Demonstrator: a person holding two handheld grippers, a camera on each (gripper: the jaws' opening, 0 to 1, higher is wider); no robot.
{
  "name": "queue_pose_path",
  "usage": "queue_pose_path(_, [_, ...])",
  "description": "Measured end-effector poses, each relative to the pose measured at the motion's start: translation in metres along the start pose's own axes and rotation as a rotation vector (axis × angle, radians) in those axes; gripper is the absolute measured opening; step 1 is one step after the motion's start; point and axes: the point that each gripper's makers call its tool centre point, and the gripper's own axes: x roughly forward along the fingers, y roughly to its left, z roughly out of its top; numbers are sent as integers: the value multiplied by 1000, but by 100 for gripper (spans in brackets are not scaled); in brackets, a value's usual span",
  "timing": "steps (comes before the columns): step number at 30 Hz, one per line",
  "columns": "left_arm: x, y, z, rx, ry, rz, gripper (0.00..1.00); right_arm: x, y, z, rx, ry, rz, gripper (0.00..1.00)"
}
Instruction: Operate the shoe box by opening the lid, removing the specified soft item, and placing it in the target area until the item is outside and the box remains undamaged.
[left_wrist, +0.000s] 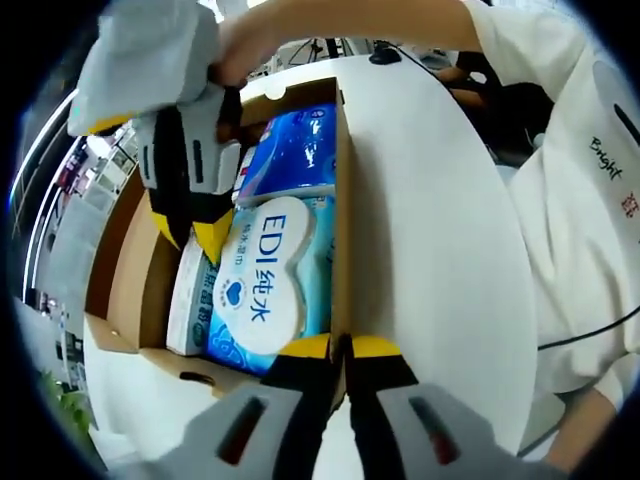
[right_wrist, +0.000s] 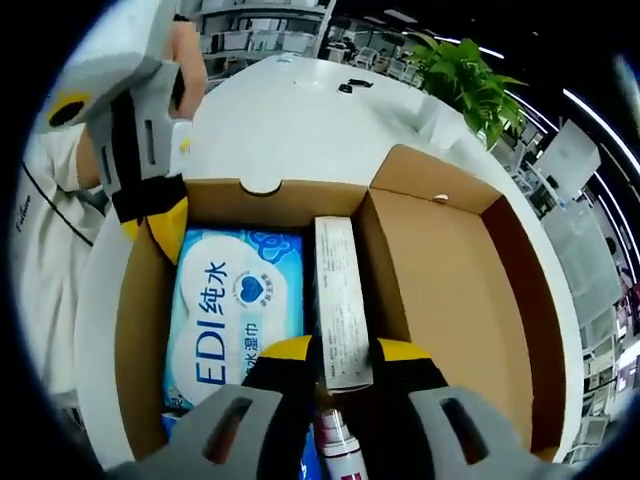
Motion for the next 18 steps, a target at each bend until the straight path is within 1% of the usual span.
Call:
queue_pose_path(2, [0, 0, 0, -1, -2, 3, 4, 4, 1, 1, 2, 32, 14, 20])
queue_pose_path(5, [0, 1, 0, 2, 0, 1, 4, 3, 2, 0, -4, 39, 24, 20])
queue_pose_path(13, [-1, 1, 0, 1, 0, 1, 4, 4, 3, -1, -30, 60, 7, 19])
queue_pose_path(15, [-1, 1, 0, 1, 1, 2, 4, 4, 3, -1, -43, 67, 0, 19])
queue_pose_path(16, [-1, 1, 0, 2, 1, 0, 4, 3, 3, -1, -68, 69, -11, 19])
queue_pose_path(18, [-1, 1, 0, 4, 2, -2, 4, 1, 4, -1, -70, 65, -15, 18])
